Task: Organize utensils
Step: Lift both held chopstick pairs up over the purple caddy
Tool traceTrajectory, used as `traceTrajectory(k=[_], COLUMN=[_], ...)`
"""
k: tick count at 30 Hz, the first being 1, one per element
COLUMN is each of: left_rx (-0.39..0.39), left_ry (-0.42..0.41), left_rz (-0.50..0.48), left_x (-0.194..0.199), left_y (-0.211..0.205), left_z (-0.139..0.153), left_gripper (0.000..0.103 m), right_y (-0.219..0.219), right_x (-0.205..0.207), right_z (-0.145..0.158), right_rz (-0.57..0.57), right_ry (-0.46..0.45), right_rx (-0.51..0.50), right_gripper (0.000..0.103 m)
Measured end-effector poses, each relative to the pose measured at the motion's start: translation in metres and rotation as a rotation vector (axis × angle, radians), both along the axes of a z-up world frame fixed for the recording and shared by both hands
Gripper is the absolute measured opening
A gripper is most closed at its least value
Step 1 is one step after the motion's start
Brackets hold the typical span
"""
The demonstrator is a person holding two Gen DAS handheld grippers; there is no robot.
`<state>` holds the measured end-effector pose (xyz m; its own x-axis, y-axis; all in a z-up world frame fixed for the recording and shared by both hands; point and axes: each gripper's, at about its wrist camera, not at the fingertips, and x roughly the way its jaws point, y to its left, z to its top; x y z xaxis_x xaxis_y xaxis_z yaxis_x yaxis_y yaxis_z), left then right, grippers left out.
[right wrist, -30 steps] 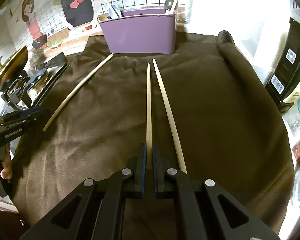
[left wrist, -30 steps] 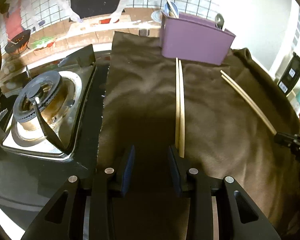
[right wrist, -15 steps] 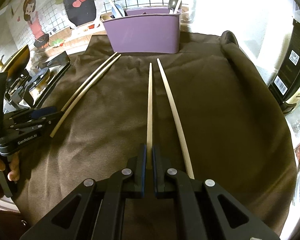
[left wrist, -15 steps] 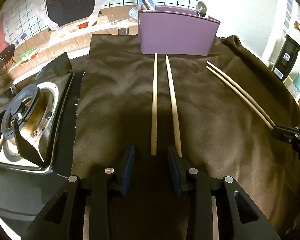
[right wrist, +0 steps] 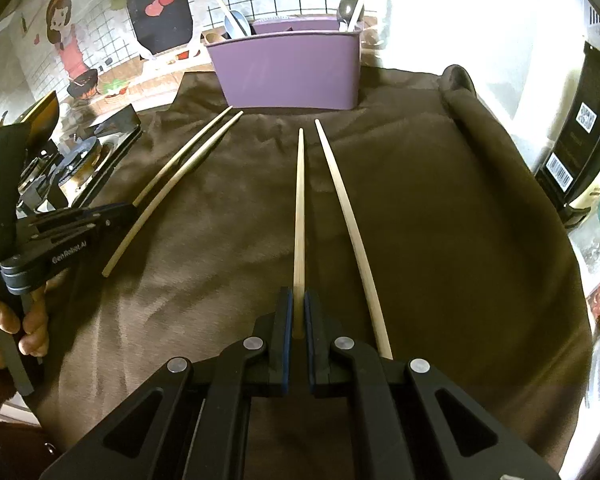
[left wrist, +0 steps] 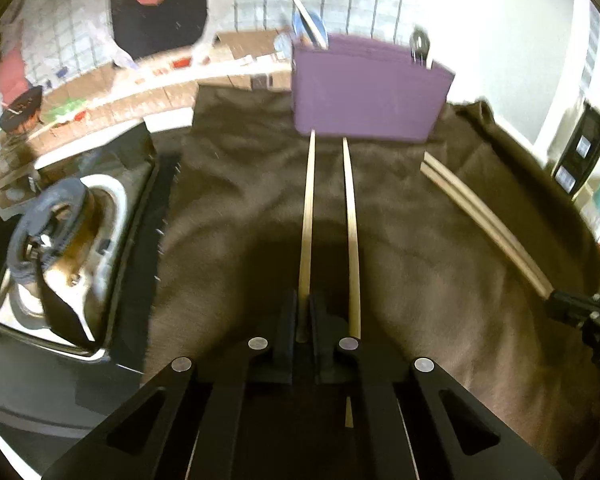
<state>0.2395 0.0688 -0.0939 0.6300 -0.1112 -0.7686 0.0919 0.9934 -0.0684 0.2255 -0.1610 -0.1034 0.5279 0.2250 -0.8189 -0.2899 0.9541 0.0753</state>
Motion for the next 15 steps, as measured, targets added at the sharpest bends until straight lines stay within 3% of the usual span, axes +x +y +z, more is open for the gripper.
traceTrajectory(k=[15], left_rx=[-0.042], left_ry=[-0.226], left_rz=[-0.008], left_x=[-0.032], left_y=[0.017], left_z=[0.104], left_gripper=[0.006], right_y=[0.006], right_x=[-0.008], right_z=[0.051], right_rz=[0.016], right_ry=[-0.12], right_rx=[-0.032], right_gripper=[0.005])
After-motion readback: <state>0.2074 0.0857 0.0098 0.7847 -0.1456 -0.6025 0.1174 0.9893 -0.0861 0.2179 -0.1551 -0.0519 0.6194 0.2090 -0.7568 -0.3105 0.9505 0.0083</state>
